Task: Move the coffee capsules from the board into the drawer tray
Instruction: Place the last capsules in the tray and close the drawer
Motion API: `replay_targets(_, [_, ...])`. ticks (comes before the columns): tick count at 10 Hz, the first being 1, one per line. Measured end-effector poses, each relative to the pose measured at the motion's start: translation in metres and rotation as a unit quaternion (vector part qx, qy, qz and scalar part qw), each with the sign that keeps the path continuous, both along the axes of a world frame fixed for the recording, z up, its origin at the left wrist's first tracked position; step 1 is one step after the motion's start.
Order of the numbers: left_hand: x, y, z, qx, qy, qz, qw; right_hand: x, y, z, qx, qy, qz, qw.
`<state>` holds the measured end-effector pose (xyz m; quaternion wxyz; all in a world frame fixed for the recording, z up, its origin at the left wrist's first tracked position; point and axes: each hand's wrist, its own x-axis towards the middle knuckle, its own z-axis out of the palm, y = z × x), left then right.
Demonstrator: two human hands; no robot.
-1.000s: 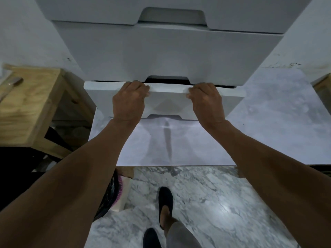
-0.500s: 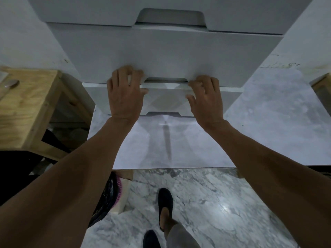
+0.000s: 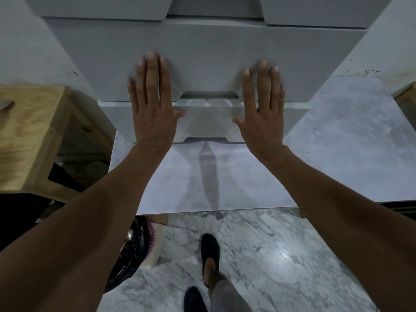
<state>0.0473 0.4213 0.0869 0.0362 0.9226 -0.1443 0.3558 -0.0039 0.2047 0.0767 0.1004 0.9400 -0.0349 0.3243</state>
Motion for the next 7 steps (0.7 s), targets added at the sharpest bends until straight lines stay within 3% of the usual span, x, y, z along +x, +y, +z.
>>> replay_targets(2, [0.017, -0.002, -0.015, -0.007, -0.079, 0.018, 0.997, 0.022, 0.001, -0.020, 0.001, -0.067, -0.023, 0.997])
replay_targets(4, [0.027, 0.001, -0.024, -0.007, -0.099, 0.008, 0.995, 0.024, 0.002, -0.022, 0.007, -0.066, -0.008, 0.998])
replay_targets(6, [0.019, 0.005, -0.014, 0.016, -0.041, 0.021, 0.999, 0.019, 0.002, -0.013, 0.010, -0.016, -0.016, 1.000])
replay_targets(7, [-0.002, 0.010, 0.002, 0.028, 0.041, -0.013, 0.999, 0.000, 0.007, 0.002, 0.052, 0.055, 0.019, 0.997])
